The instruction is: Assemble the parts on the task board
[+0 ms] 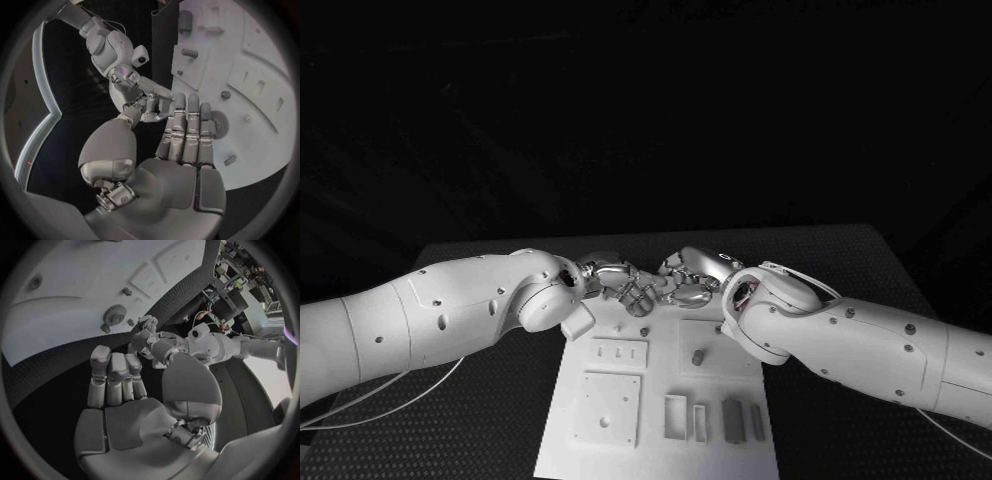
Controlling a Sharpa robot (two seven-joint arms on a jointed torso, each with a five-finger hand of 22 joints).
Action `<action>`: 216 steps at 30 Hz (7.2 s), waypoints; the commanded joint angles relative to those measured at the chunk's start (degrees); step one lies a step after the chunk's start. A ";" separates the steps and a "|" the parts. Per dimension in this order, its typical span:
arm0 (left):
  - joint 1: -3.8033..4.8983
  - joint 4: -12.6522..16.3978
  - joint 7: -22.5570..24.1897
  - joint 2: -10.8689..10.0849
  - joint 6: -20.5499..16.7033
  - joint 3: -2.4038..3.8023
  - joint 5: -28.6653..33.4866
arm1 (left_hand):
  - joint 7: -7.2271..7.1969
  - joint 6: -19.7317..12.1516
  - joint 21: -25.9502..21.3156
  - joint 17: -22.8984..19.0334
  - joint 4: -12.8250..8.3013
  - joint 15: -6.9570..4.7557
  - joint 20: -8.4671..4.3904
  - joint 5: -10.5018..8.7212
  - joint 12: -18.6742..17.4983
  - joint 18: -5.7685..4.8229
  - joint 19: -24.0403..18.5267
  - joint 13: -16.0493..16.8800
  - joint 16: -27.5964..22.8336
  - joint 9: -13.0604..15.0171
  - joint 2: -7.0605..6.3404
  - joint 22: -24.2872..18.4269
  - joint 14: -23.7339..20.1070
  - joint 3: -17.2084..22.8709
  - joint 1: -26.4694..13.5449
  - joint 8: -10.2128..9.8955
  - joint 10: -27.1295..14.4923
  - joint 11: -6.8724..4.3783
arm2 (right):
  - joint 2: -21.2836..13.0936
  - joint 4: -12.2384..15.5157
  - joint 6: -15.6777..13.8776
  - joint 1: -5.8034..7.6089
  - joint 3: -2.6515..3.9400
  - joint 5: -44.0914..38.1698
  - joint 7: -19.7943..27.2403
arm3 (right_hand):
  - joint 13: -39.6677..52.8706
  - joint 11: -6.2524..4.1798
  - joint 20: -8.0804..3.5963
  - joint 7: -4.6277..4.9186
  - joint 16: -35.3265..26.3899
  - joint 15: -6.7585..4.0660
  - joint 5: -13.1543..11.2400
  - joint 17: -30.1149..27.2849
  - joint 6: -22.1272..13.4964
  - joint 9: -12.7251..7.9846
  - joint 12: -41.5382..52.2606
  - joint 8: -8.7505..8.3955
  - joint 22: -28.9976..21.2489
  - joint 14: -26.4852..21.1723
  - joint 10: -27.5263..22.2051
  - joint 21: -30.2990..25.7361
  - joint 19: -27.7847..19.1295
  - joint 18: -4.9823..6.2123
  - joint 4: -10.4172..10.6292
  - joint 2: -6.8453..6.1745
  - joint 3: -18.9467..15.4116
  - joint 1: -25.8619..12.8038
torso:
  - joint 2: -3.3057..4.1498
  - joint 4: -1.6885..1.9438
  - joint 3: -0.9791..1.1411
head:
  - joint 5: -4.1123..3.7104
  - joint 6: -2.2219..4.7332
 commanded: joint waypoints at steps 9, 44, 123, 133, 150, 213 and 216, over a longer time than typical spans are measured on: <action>0.03 0.03 -1.21 0.37 1.80 0.05 -0.40 | -0.27 0.74 -0.09 0.18 -0.65 -0.49 -0.32 -0.23 0.17 0.92 -0.05 0.33 0.34 0.05 1.20 0.11 0.09 0.00 0.62 0.36 0.70 -0.07 | 0.67 -0.08 1.15 0.01 0.02 -0.67 0.56 | -0.04 -0.01 -0.13 1.59 -0.14 -0.19 -0.31 -0.08 7.51 1.48 -0.26 0.27 -0.05 0.24 -0.23 0.24 0.48 1.65 -0.05 0.14 0.43 0.18 | -0.02 -0.01 -0.08 | -0.05 -0.25; 0.03 0.16 -1.57 0.07 2.54 0.05 -1.89 | -1.79 5.18 -0.09 0.72 -8.43 -0.93 -0.57 -0.22 1.16 0.05 -0.20 2.59 1.41 0.28 12.10 0.11 1.13 3.40 3.58 1.01 4.10 -1.67 | 1.20 -1.05 2.61 0.04 -0.03 -0.09 0.78 | -0.03 0.00 -0.07 1.60 -0.20 -0.18 -0.31 -0.12 7.46 1.55 -0.36 0.27 -0.09 0.28 -0.18 0.21 0.49 1.65 -0.03 0.03 0.61 0.07 | -0.02 -0.04 -0.08 | -0.38 -0.21; -0.06 8.61 -18.28 -6.14 2.02 -2.02 -32.23 | -6.65 11.63 30.30 14.15 -12.54 -15.36 -13.73 11.01 44.45 3.09 19.43 38.50 37.59 8.00 12.85 1.41 17.96 9.80 -2.26 -0.40 7.41 -8.91 | -4.05 -15.76 -2.54 2.59 0.98 32.45 15.32 | -24.40 9.75 10.50 10.83 -27.42 11.09 7.78 -17.63 -14.33 -4.18 -19.03 -8.00 -11.11 -18.86 -23.48 -27.38 -21.93 -0.51 4.66 -6.41 -11.02 -3.97 | -0.07 0.15 -0.03 | 0.93 -4.12; -0.32 9.31 -17.81 -6.14 0.74 -2.23 -33.04 | -7.31 14.13 31.36 13.65 -12.68 -15.74 -13.79 17.89 45.13 3.10 18.61 38.14 38.59 9.31 12.87 1.34 17.58 10.70 -5.14 0.36 7.26 -9.50 | -3.73 -16.01 -2.37 2.61 0.97 32.73 15.60 | -32.47 10.47 11.85 11.17 -31.12 12.39 7.97 -20.12 -14.50 -4.75 -22.56 -7.05 -11.93 -20.46 -23.68 -30.53 -24.36 -0.67 4.47 -5.98 -11.67 -3.54 | -0.04 0.00 -0.07 | 1.12 -4.74; -1.31 10.05 -17.82 -5.28 0.41 -2.46 -40.24 | -7.99 16.07 32.15 13.06 -12.66 -16.10 -13.85 20.54 45.67 3.19 18.27 37.42 39.63 10.77 12.49 1.24 17.56 12.44 -6.78 1.00 7.37 -10.14 | -2.81 -17.65 1.53 2.60 0.97 36.59 18.89 | -54.34 12.23 14.61 9.80 -43.61 15.83 7.86 -32.03 -13.48 -6.71 -36.73 -4.98 -15.07 -23.40 -21.32 -40.57 -30.06 -1.38 1.87 -2.92 -10.81 -2.51 | -0.02 0.03 -0.08 | 1.11 -5.43; -2.94 10.19 -17.75 -4.98 1.78 -2.48 -44.02 | -8.81 18.57 32.59 11.13 -12.17 -14.99 -13.64 18.20 46.76 3.09 17.47 34.70 41.54 12.16 15.16 1.10 17.35 14.02 -13.29 1.78 7.54 -10.90 | -2.46 -18.19 3.10 2.58 0.97 37.87 19.76 | -64.76 12.60 16.60 9.97 -50.11 16.29 11.65 -37.95 -11.98 -9.53 -50.05 -3.96 -20.58 -19.23 -11.31 -50.15 -25.94 0.70 1.32 -2.09 -9.57 -1.82 | -0.02 0.02 -0.14 | 1.18 -6.34; -2.98 10.50 -17.64 -5.16 1.20 -2.48 -44.30 | -8.85 18.64 32.66 11.06 -12.25 -14.99 -13.66 18.39 46.84 3.12 17.52 34.59 41.63 12.17 15.20 1.10 17.39 14.25 -13.10 1.82 7.56 -10.94 | -2.33 -18.30 3.13 2.58 0.97 37.87 19.77 | -64.76 12.61 16.60 9.97 -50.13 16.29 11.78 -37.97 -11.97 -9.55 -50.12 -3.95 -20.55 -19.23 -11.28 -50.19 -25.94 0.70 1.40 -2.08 -9.62 -1.90 | -0.05 0.02 -0.10 | 1.23 -6.40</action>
